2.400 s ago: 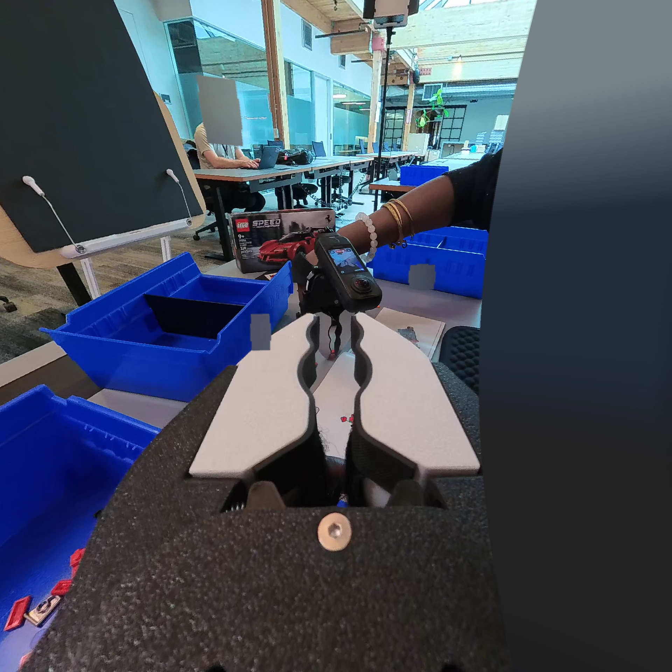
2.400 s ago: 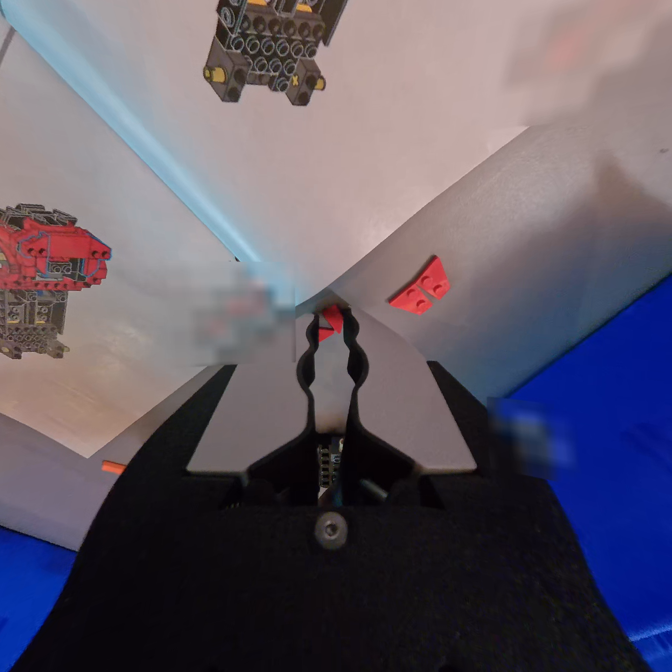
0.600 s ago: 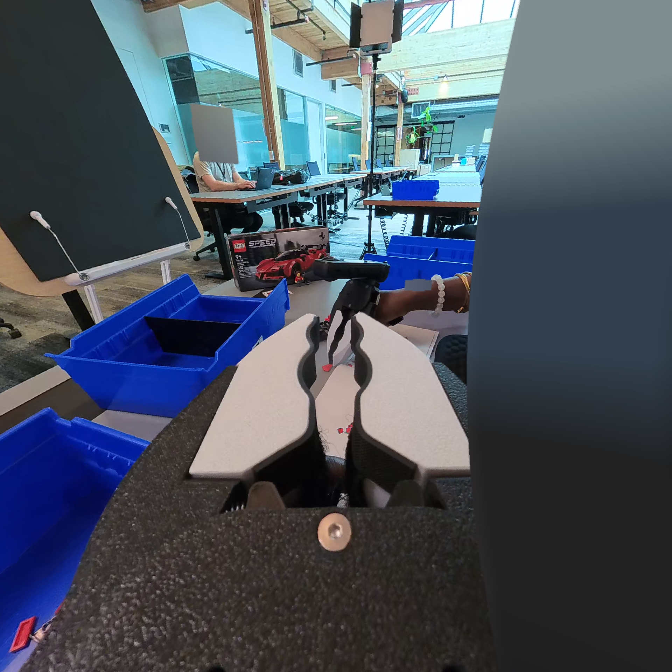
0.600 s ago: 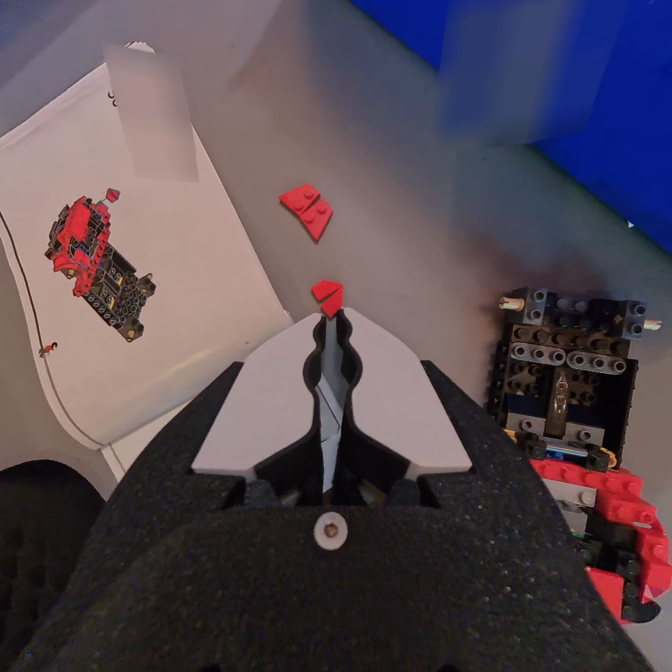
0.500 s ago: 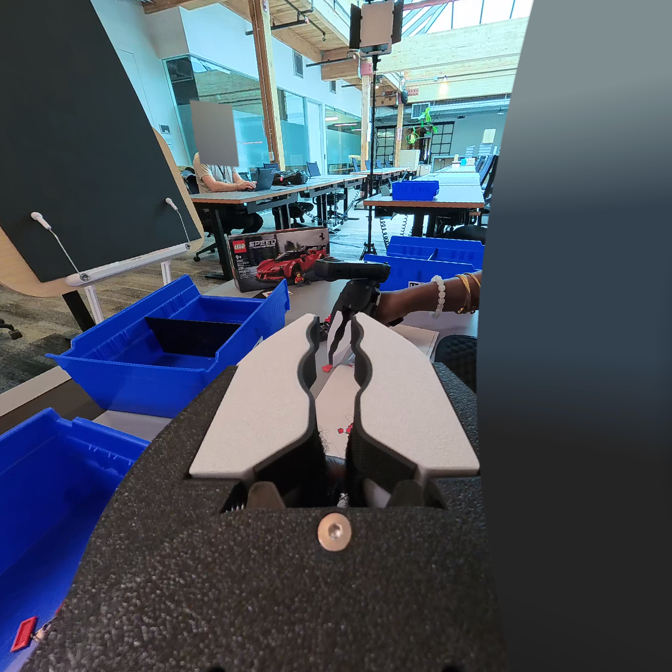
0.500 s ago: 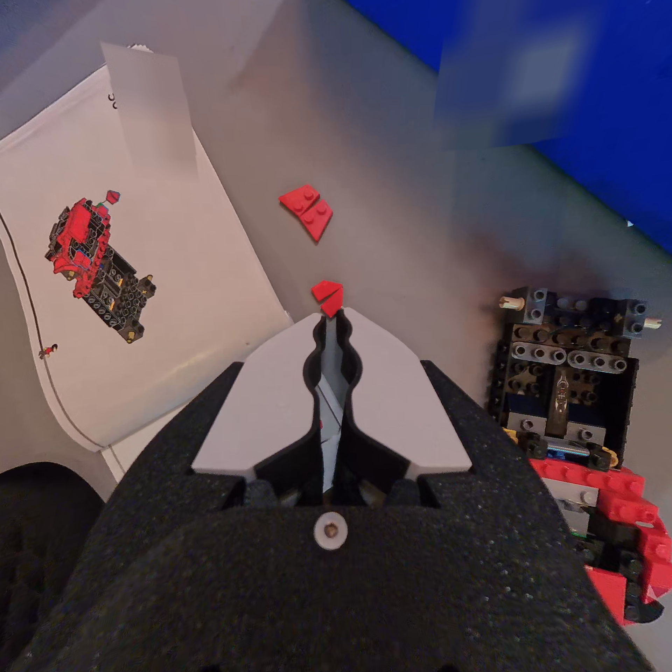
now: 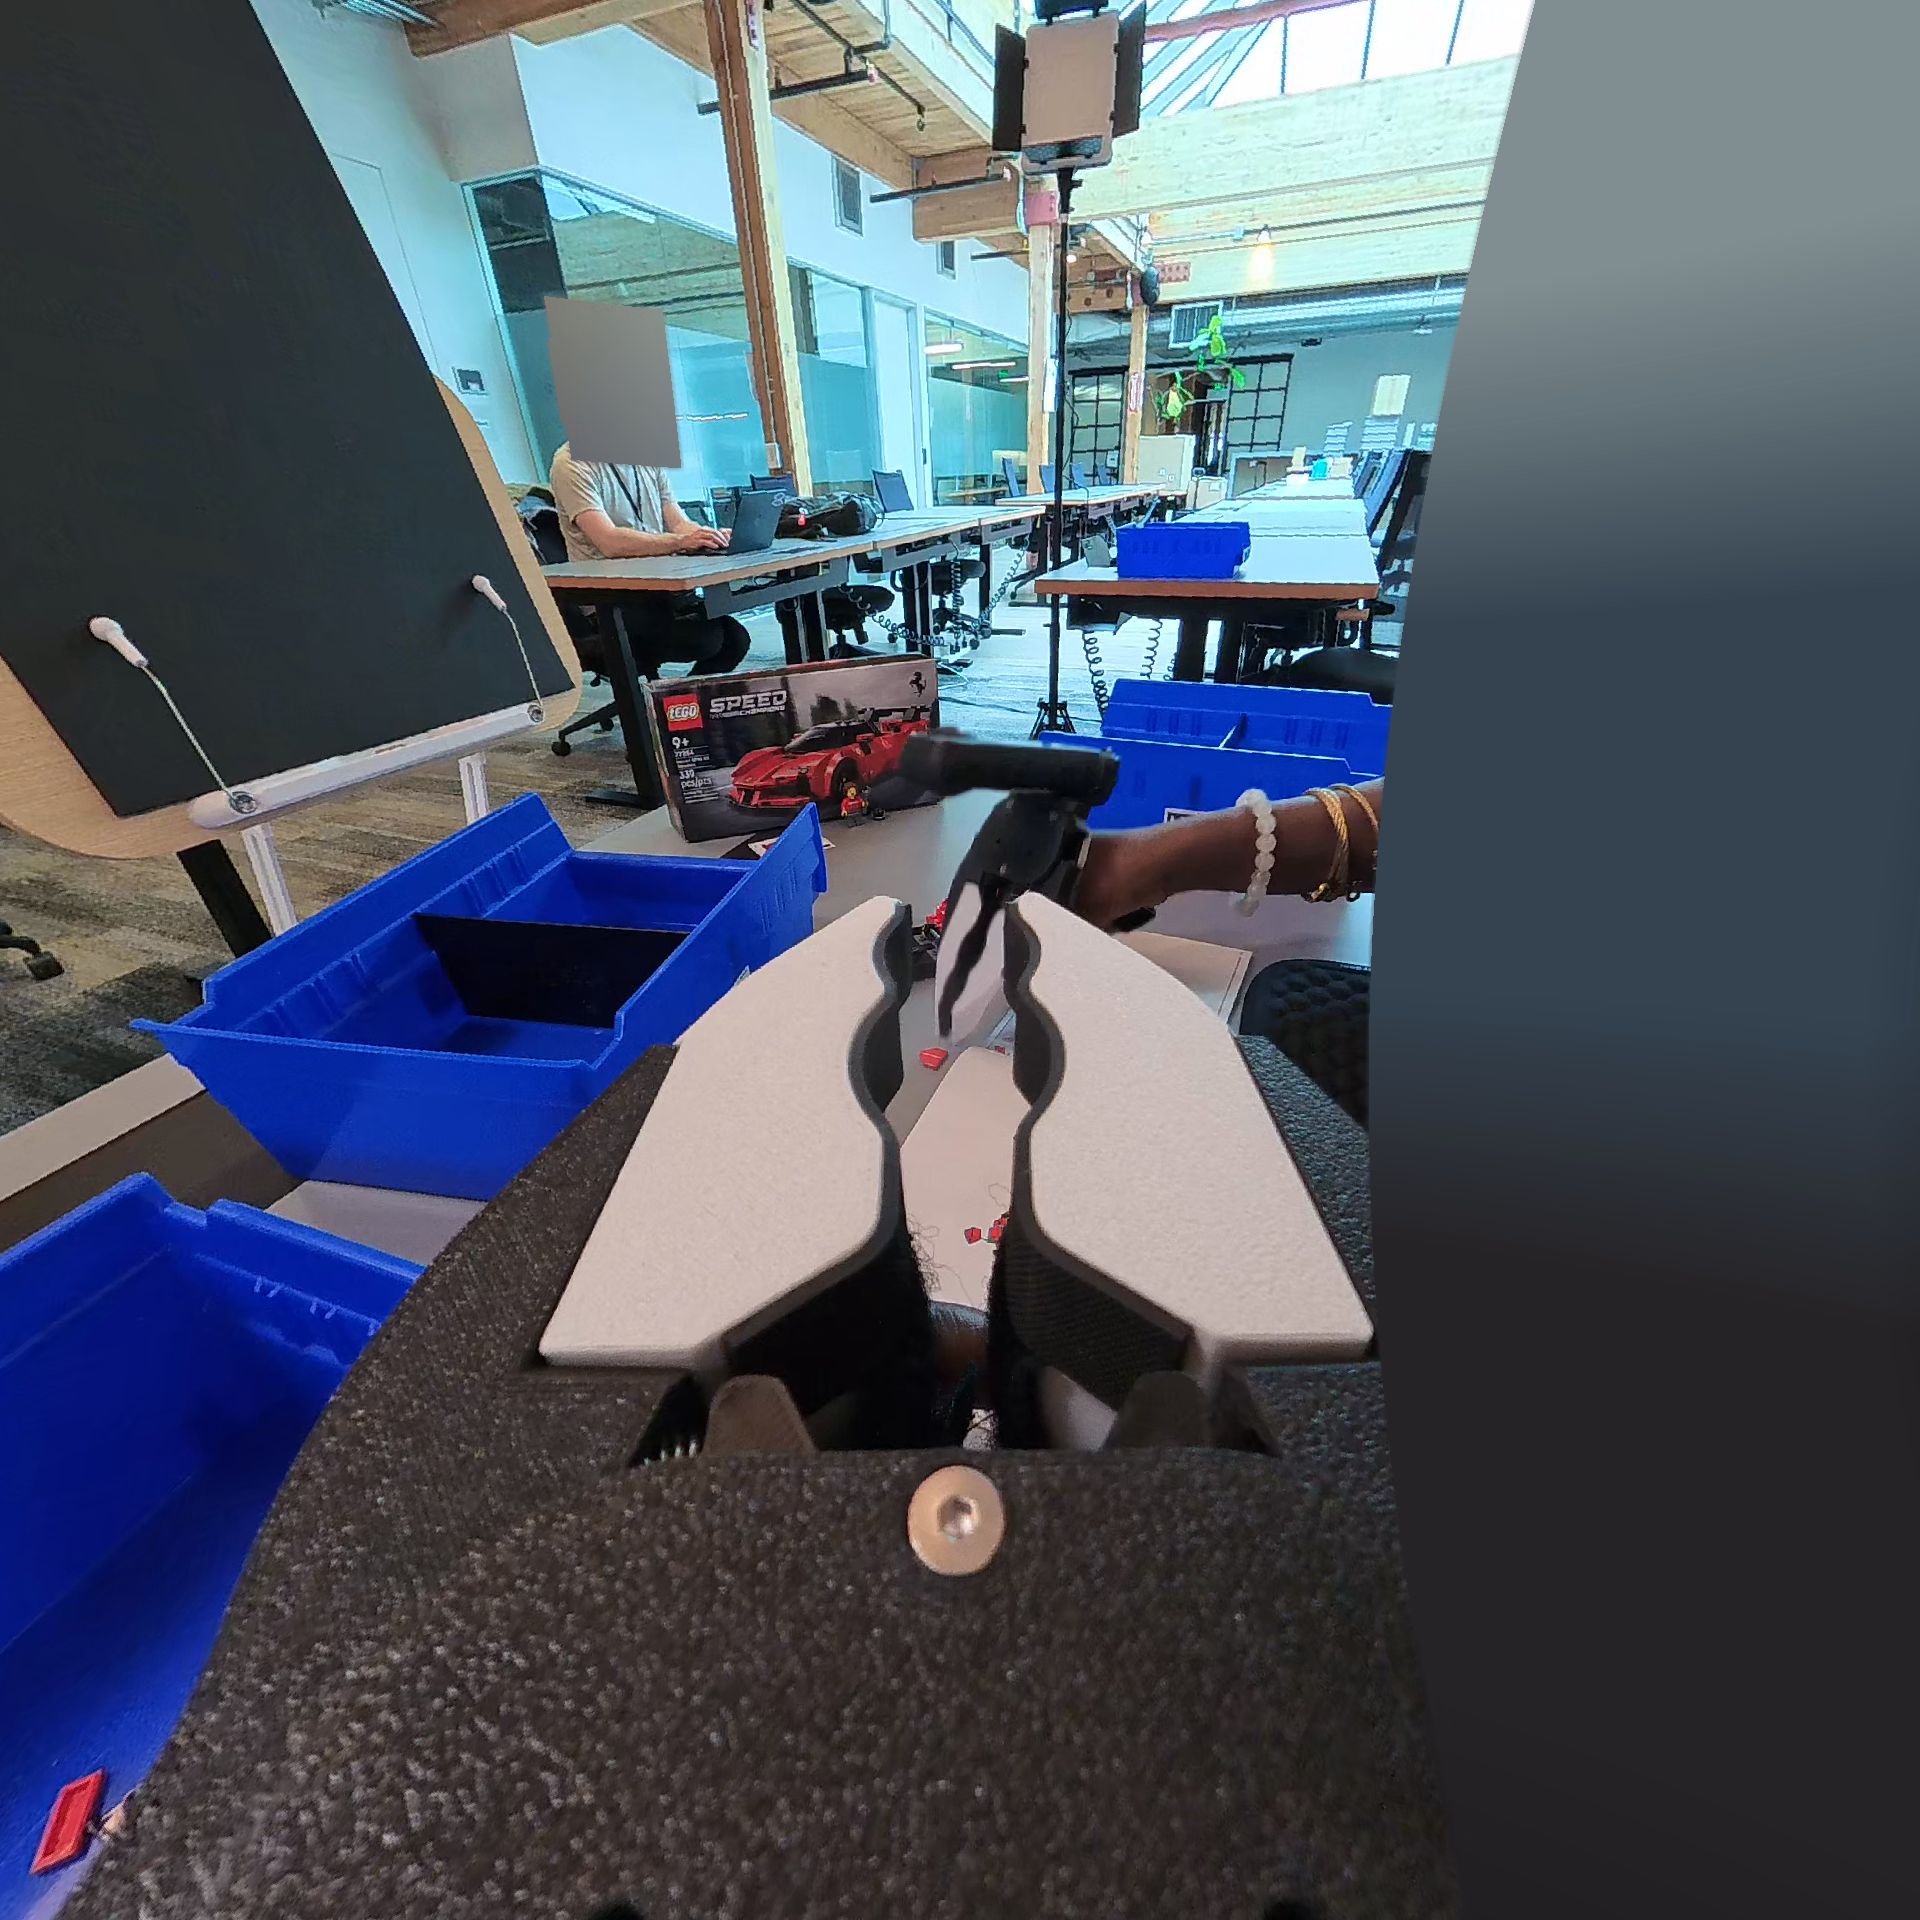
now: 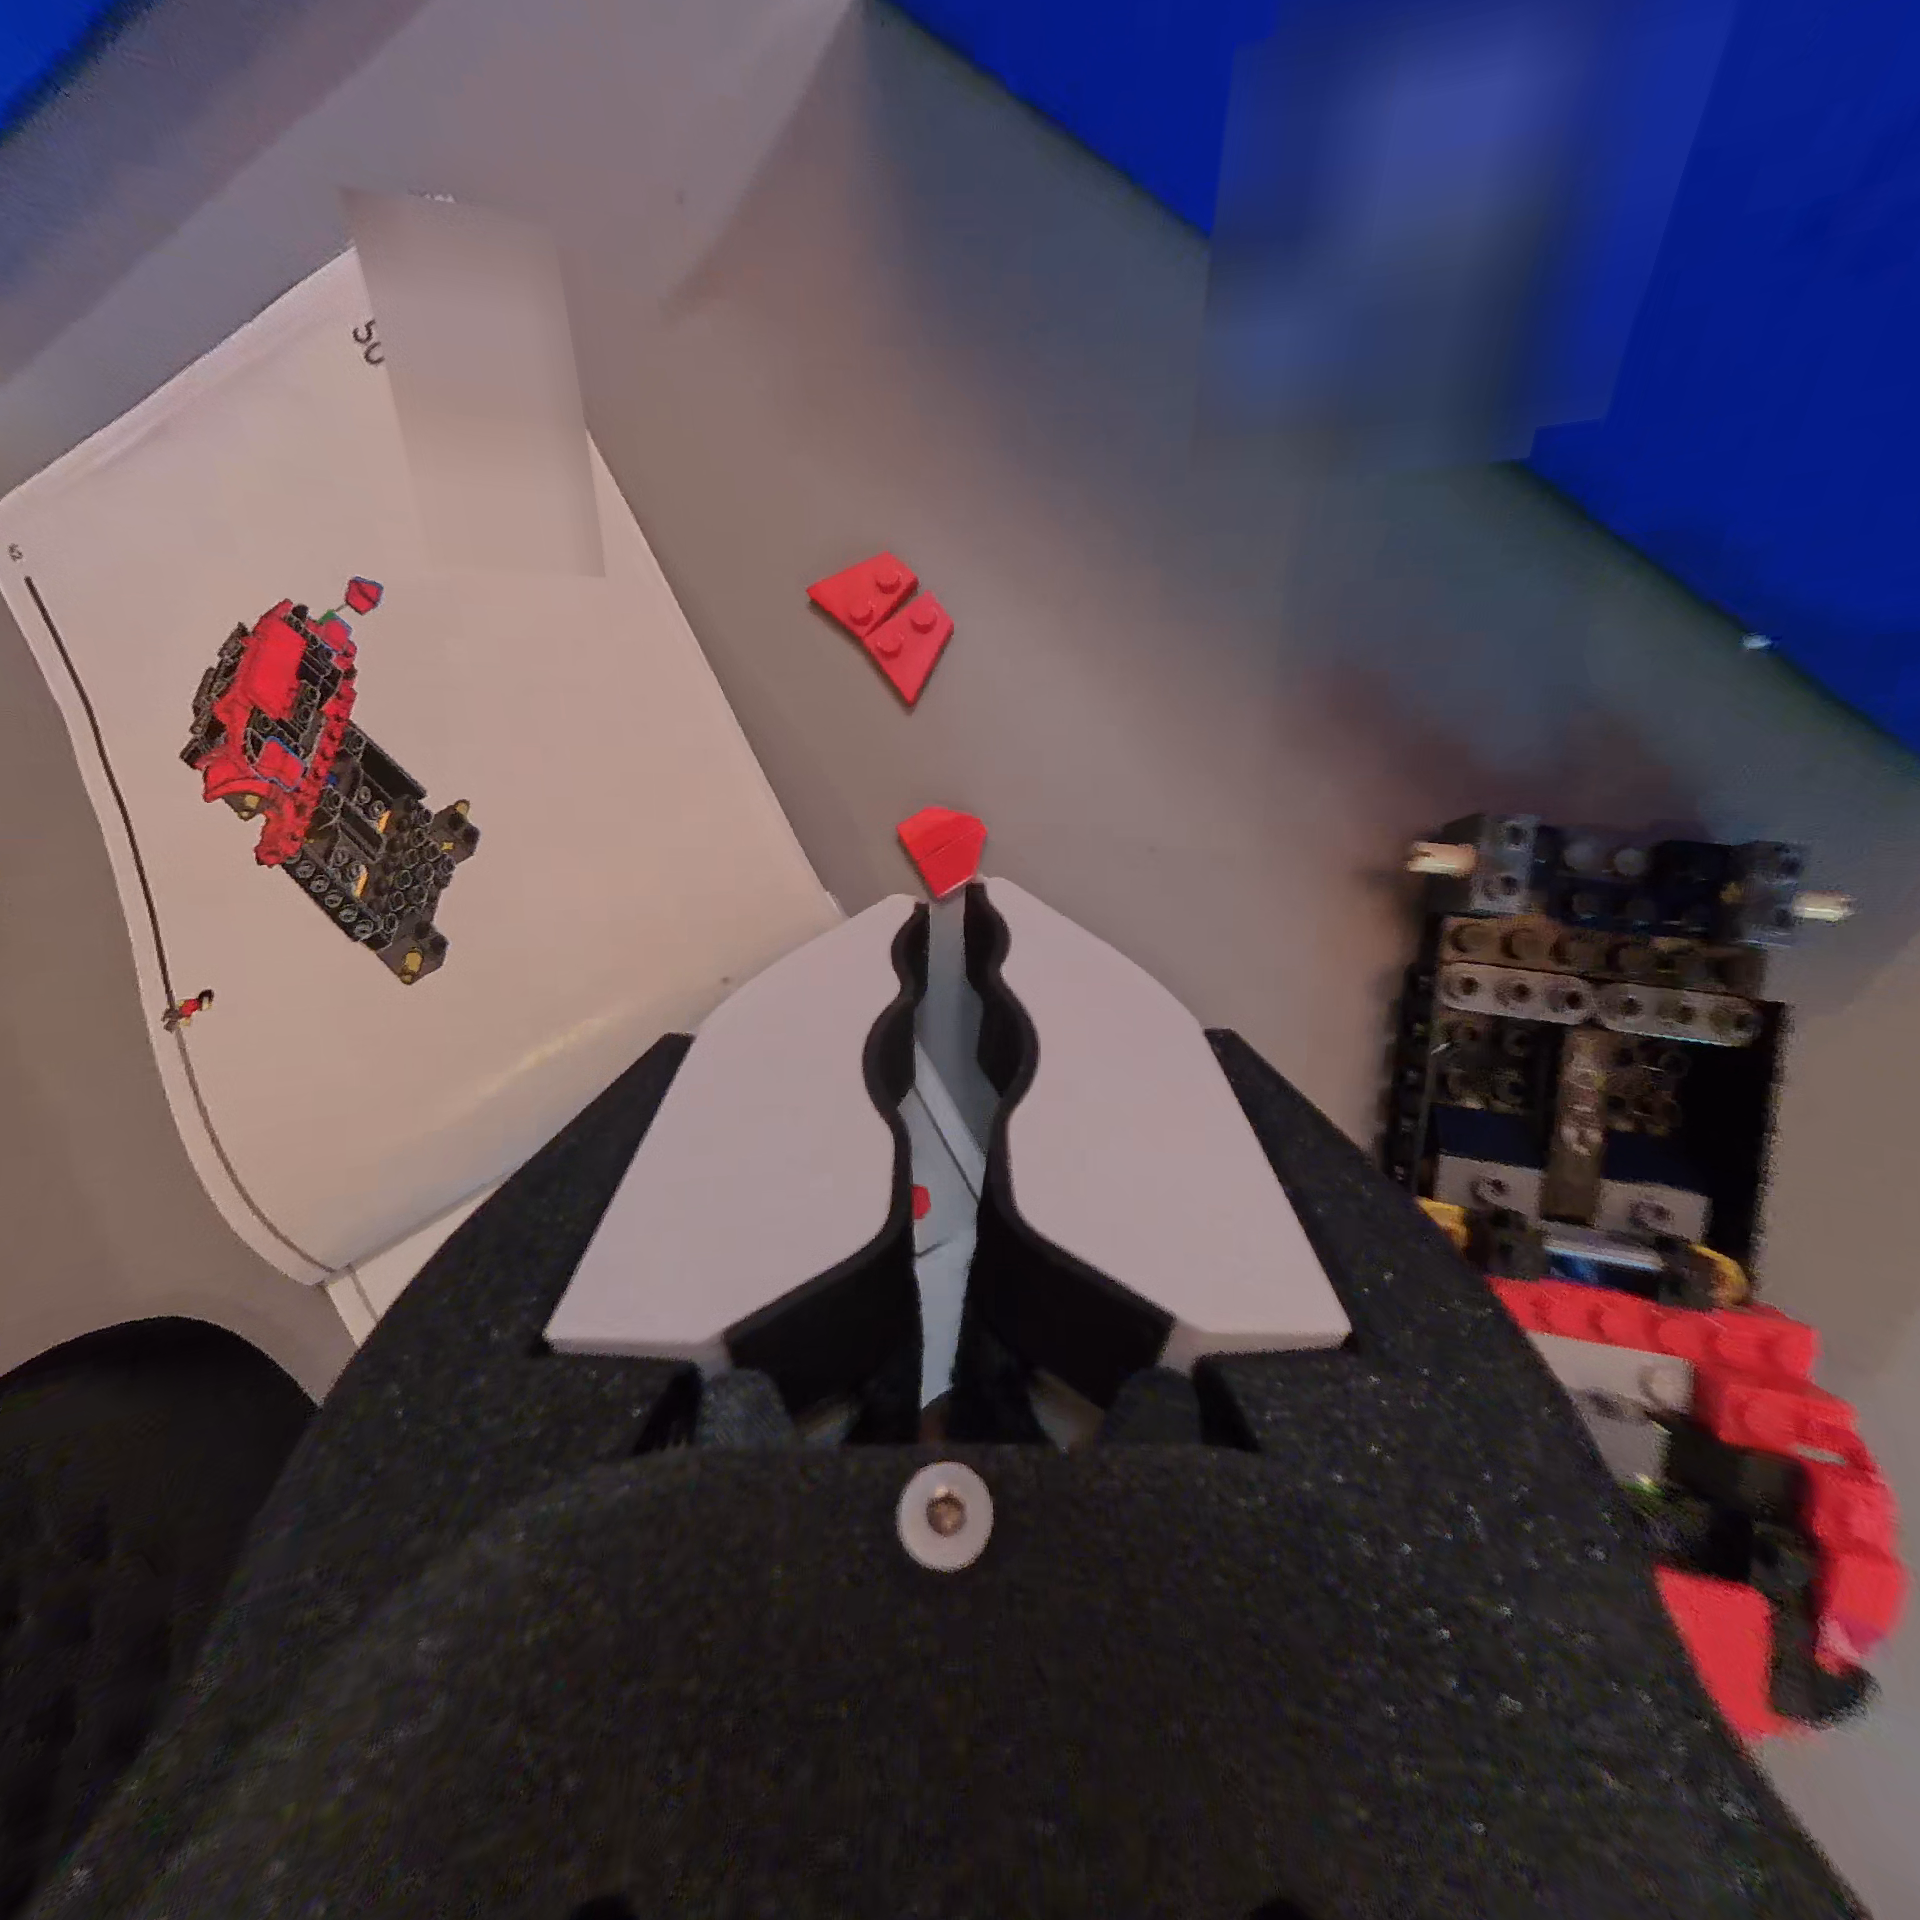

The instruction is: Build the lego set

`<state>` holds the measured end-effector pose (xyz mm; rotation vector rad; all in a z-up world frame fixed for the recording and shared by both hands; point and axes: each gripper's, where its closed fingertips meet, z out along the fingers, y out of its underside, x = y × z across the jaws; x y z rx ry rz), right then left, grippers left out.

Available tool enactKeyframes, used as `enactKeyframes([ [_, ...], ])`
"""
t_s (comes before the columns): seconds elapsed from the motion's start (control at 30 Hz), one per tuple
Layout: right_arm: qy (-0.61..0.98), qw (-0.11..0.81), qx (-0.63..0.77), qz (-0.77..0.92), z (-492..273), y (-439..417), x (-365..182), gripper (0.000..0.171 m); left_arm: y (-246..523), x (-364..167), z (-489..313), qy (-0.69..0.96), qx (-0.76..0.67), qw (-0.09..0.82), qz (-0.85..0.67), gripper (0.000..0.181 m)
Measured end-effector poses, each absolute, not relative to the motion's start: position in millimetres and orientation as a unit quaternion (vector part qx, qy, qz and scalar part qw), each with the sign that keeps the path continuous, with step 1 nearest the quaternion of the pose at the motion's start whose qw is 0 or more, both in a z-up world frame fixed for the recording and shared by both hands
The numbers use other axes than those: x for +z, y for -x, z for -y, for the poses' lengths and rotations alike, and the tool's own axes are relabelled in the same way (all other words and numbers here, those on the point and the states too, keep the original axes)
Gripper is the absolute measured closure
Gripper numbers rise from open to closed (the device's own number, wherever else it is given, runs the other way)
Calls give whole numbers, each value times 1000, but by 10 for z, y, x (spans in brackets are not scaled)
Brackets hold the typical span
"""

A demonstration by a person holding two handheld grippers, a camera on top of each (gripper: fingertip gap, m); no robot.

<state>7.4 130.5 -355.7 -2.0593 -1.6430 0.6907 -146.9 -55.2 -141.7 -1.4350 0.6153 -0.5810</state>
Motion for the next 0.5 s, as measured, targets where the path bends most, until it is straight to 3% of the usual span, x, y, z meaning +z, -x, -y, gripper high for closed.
enactKeyframes([
  [0.13, 722, 335, 286, 534, -1461, -69, -2883, 164, 1506, -1423, 546, 642, -247, 676, -266, 165],
  [0.27, 698, 466, 329, 433, -1328, -320, -2119, 143, 1632, -1455, 465, 672, -236, 664, -227, 166],
  [0.5, 680, 591, 341, 271, -1019, -810, -2135, 122, 1742, -1497, 384, 709, -175, 654, -196, 158],
])
